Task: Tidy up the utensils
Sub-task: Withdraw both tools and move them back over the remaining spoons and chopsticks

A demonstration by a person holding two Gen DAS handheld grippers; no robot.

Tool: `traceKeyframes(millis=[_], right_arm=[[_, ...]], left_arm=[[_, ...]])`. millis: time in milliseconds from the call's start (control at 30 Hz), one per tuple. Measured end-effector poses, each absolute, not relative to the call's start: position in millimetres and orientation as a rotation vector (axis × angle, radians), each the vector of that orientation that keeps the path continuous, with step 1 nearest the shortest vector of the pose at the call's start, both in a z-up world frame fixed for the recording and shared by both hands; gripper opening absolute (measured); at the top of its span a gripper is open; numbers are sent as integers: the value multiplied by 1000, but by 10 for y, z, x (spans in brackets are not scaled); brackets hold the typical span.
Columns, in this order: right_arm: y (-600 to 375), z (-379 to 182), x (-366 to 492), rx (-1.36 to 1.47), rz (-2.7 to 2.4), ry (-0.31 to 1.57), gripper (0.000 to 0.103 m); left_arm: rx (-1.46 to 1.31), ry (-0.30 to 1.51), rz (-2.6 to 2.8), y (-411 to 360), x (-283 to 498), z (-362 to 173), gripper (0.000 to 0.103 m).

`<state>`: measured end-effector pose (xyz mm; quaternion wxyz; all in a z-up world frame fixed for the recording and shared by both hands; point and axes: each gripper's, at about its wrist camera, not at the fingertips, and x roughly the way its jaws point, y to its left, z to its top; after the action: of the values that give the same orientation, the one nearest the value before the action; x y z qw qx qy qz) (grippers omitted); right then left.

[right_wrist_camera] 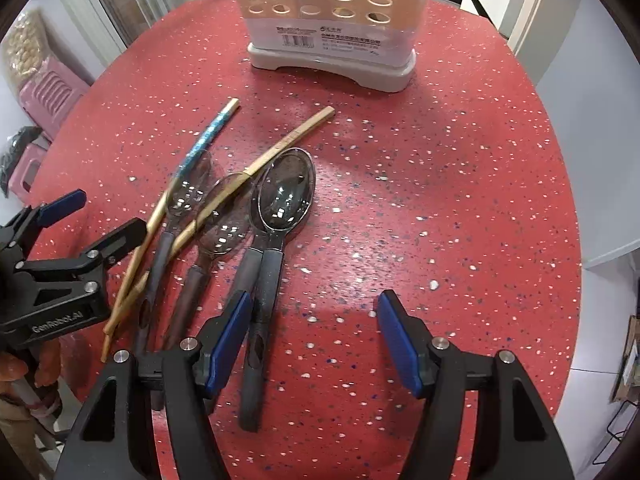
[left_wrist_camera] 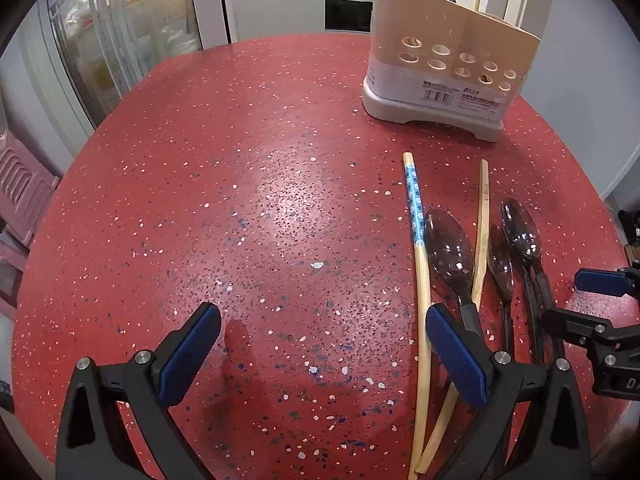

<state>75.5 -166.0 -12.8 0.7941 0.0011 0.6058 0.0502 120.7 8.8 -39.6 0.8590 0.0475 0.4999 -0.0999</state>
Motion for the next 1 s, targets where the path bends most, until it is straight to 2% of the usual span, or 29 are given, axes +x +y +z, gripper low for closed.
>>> traceKeyframes(millis=[700, 900, 967, 1000], right_arm=[[-1599, -171, 944, -77, 131, 1332, 62], [-1551, -167, 1006, -99, 167, 1335, 50], [-1519, -162, 1002, -107, 172, 1337, 50], [-1491, -150, 990, -108, 175, 1337, 48]], left_arm=[[149, 1092, -268, -92, 1452, -443, 103], [170, 1111, -301, -192, 1528, -394, 103], [191, 1116, -315, -268, 1522, -378, 103], [201, 1117, -332, -316, 1527, -364, 99]])
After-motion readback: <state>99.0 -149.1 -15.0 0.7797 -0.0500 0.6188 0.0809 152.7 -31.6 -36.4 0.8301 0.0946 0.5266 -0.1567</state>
